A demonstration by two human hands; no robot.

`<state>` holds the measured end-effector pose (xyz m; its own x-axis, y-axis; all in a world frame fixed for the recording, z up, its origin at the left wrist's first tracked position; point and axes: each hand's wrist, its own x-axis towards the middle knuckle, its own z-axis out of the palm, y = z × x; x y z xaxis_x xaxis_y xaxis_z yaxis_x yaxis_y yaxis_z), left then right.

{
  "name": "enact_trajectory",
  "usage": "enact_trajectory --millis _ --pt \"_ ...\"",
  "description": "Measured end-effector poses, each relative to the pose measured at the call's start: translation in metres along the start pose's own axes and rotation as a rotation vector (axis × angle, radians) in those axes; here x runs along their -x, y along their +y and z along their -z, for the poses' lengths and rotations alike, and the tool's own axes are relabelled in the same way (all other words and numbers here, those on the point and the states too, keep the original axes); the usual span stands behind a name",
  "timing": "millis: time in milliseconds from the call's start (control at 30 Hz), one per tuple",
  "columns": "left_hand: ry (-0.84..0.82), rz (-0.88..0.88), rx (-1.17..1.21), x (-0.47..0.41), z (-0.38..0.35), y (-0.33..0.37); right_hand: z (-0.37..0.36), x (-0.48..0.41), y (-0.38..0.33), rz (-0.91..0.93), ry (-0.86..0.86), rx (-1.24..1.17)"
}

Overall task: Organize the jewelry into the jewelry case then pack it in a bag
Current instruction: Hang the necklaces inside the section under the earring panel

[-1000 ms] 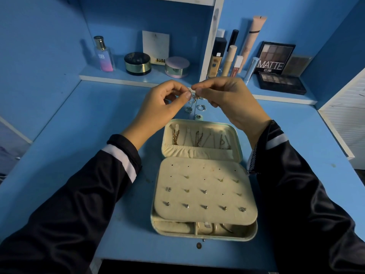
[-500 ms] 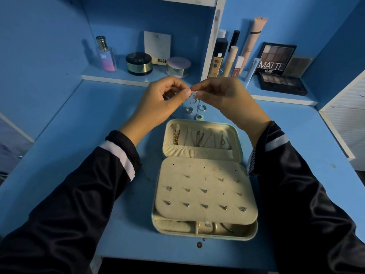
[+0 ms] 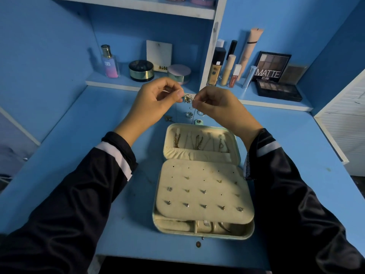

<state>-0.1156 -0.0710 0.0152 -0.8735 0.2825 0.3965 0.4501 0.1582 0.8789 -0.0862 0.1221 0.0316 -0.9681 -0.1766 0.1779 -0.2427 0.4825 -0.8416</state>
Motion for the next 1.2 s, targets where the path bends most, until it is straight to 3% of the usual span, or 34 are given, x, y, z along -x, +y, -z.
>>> enact_trajectory --millis 300,700,867,1200 --pt "-0.031 0.023 -0.148 0.009 0.012 -0.003 0.006 0.006 -0.016 0.036 0.054 -0.230" --pt "0.093 -0.092 -0.038 0.017 0.015 0.041 0.013 0.015 -0.053 0.177 0.143 -0.486" --pt "0.134 -0.152 -0.058 0.018 0.019 0.062 0.020 0.018 -0.070 0.227 0.167 -0.532" --pt "0.063 -0.203 -0.021 0.033 0.018 0.093 0.027 0.038 -0.093 0.288 0.144 -0.541"
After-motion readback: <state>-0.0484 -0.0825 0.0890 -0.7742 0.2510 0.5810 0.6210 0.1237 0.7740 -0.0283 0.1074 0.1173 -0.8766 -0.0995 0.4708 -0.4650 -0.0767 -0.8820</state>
